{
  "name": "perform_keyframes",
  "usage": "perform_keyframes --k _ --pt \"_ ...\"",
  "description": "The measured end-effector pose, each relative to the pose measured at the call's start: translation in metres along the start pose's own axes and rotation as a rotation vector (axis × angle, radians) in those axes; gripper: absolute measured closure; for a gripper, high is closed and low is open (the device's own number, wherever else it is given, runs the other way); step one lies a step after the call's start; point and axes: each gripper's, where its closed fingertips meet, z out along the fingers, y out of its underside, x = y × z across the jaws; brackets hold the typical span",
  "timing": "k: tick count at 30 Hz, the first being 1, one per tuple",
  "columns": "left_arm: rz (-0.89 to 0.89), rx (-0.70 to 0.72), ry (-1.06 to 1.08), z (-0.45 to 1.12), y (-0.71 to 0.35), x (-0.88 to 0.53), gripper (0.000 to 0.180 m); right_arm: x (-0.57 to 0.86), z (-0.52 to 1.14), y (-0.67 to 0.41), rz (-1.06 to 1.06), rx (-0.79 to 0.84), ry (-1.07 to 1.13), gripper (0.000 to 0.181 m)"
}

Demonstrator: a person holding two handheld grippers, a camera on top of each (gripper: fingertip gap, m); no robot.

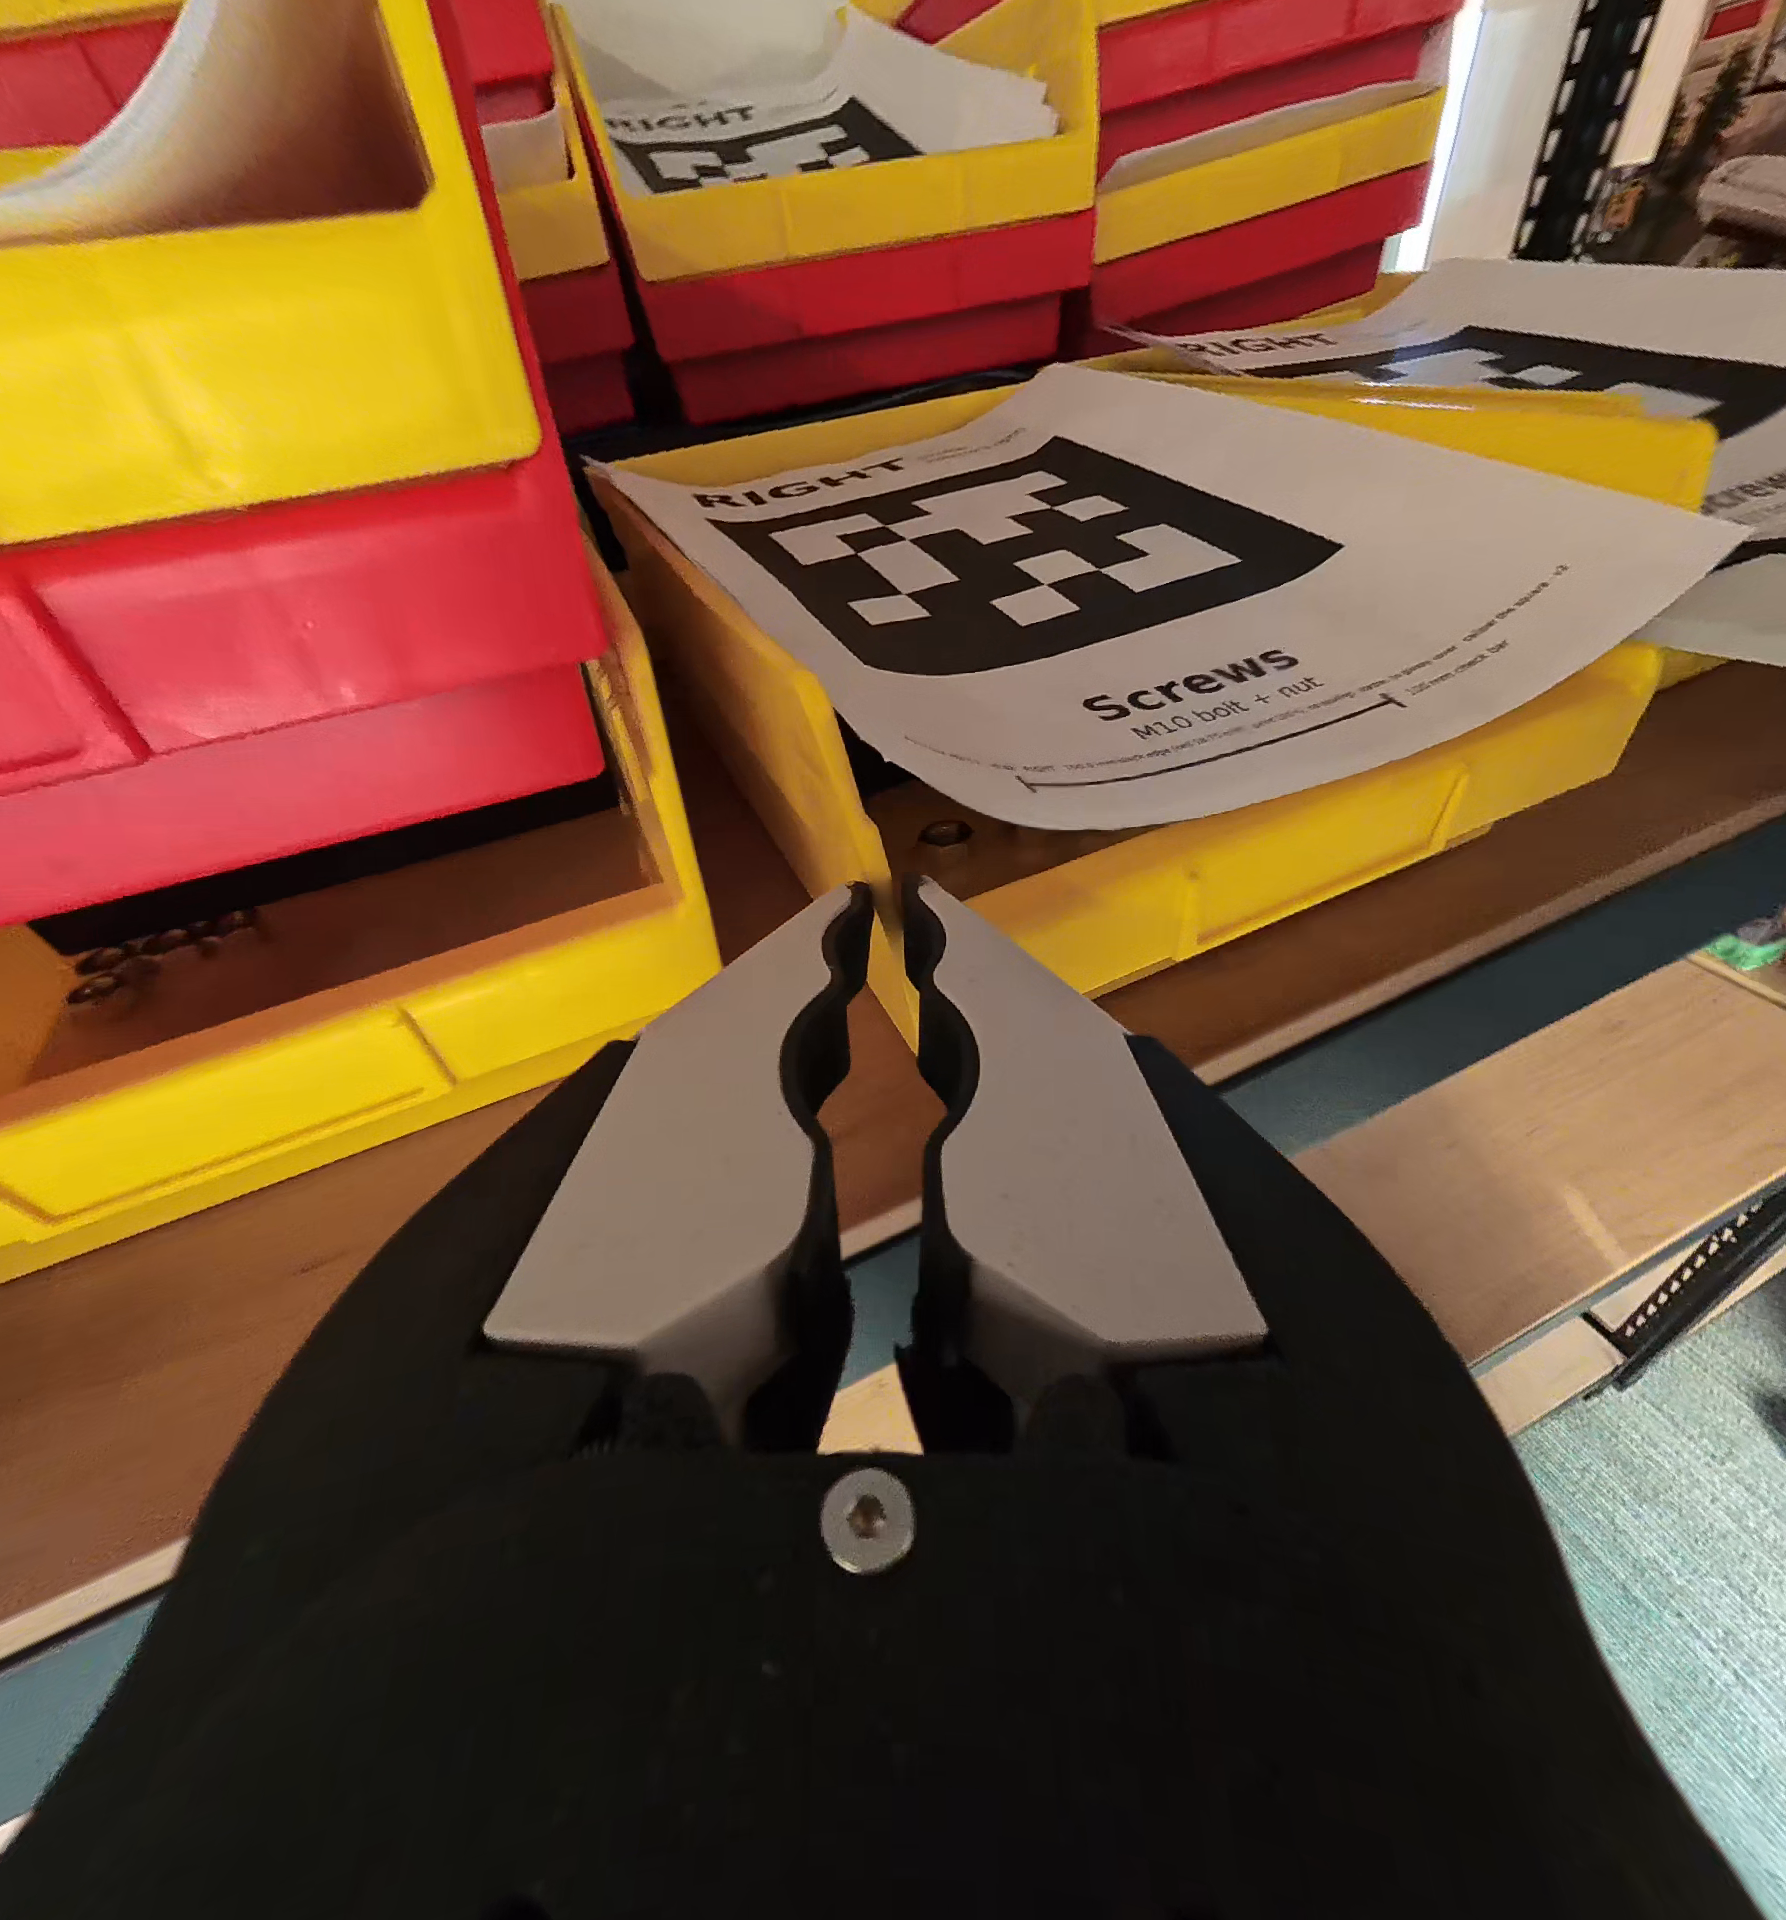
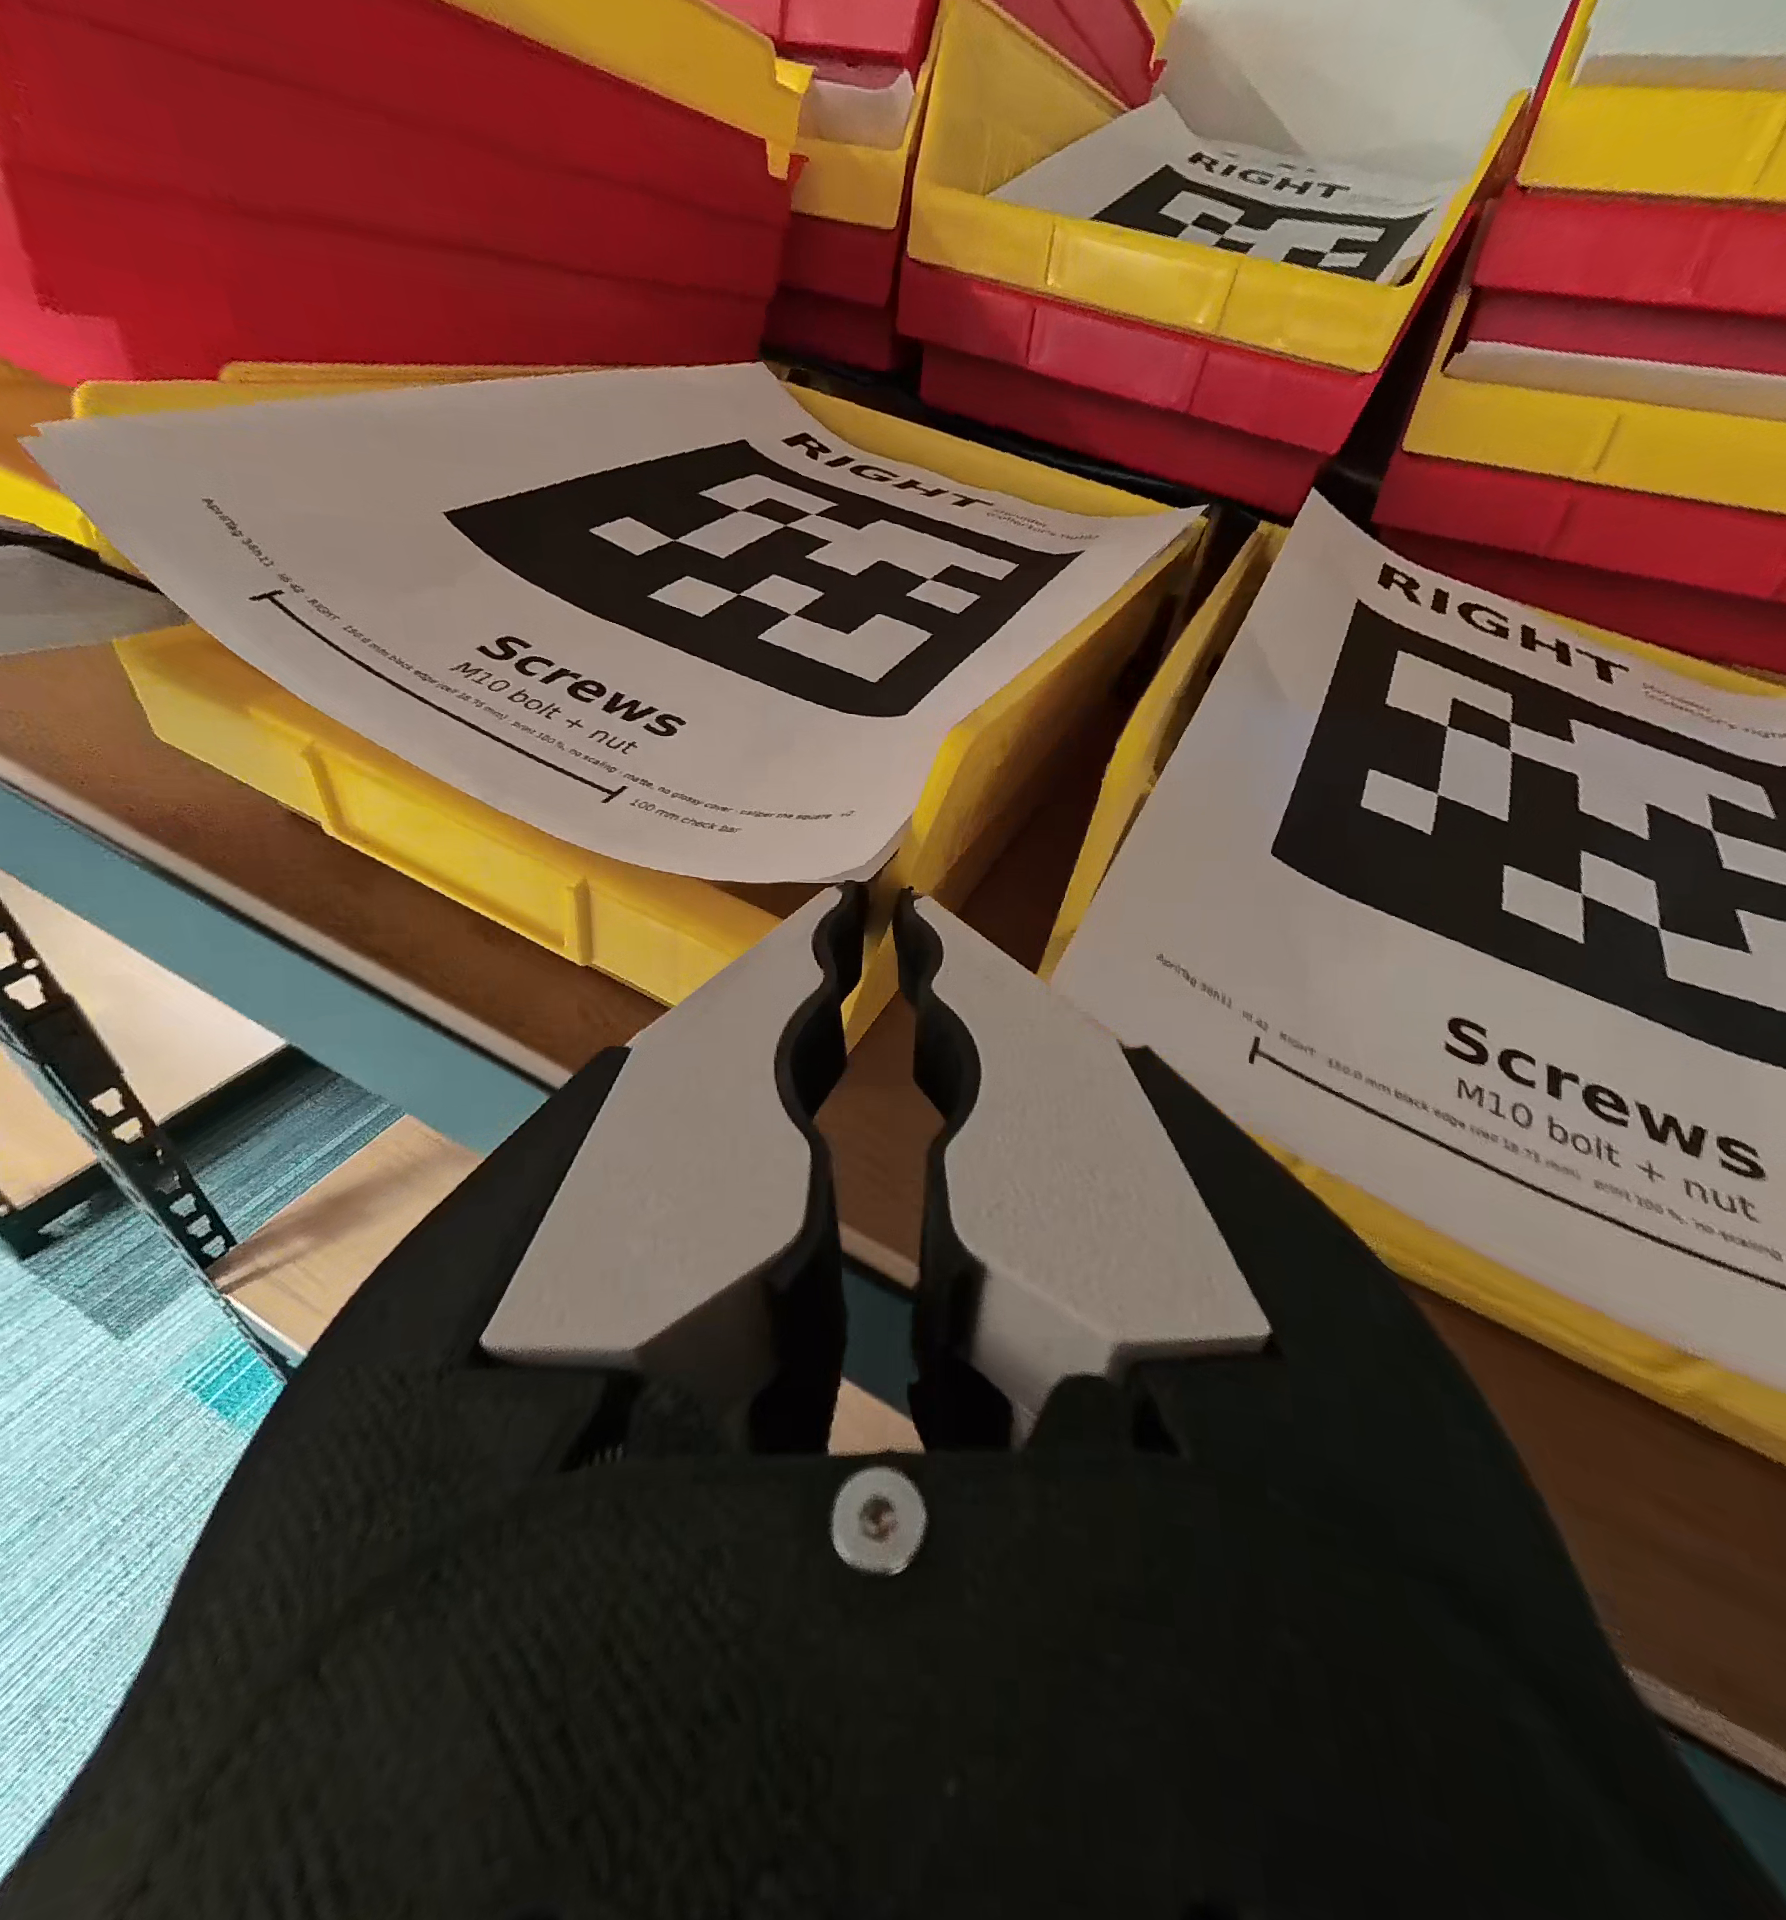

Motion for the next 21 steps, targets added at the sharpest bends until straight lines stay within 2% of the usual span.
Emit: perform_keyframes --k 13,17,19,21 --pt "0.027 0.027 -0.096 0.020 -0.001 -0.010 0.176 0.010 0.016 -0.002 -0.020 0.000 0.004 0.174" --pt "-0.017 0.054 -0.130 -0.003 0.005 -0.009 0.151 0.051 -0.045 -0.015 -0.151 0.123 0.218 0.141" --pt "-0.059 0.092 -0.089 -0.023 0.012 0.000 0.150 0.093 -0.082 -0.009 -0.172 0.145 0.354 0.125" --pt "-0.085 0.097 -0.029 -0.041 0.027 0.013 0.153 0.137 -0.104 -0.002 -0.076 0.161 0.400 0.107"
